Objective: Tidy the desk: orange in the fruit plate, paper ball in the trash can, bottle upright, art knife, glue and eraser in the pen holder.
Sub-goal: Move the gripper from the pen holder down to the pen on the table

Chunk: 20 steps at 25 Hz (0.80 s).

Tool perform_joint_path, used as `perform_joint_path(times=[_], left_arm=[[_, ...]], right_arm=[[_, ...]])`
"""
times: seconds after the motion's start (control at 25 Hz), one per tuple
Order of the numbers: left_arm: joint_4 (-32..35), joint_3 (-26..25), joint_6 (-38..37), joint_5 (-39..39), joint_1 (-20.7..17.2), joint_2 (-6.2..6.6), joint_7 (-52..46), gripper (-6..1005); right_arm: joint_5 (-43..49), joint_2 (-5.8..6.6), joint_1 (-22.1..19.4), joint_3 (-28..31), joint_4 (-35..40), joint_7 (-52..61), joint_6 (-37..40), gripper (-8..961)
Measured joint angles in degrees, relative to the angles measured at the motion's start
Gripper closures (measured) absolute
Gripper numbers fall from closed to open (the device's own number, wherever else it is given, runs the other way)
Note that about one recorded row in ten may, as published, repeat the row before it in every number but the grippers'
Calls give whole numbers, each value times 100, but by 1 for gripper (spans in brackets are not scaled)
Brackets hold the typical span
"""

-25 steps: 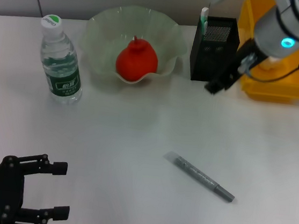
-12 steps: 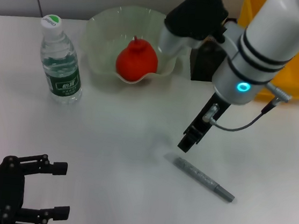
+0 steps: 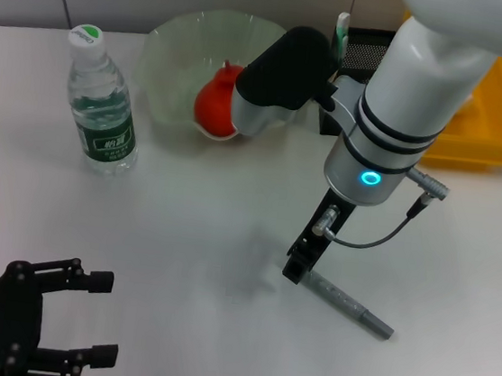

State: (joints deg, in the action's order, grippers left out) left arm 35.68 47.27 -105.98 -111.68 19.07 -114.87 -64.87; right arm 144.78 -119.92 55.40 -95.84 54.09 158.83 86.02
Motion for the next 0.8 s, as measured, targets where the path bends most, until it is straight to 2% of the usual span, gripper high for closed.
perform_joint_path(times=[0.2, 0.8], left_arm=[[0, 25, 27, -2, 0, 0, 1, 166], [0, 37, 25, -3, -9, -6, 31, 165]], right_arm=[[-5, 1, 31, -19, -116, 35, -85, 486], [-429, 4, 309, -654, -635, 130, -467, 490]])
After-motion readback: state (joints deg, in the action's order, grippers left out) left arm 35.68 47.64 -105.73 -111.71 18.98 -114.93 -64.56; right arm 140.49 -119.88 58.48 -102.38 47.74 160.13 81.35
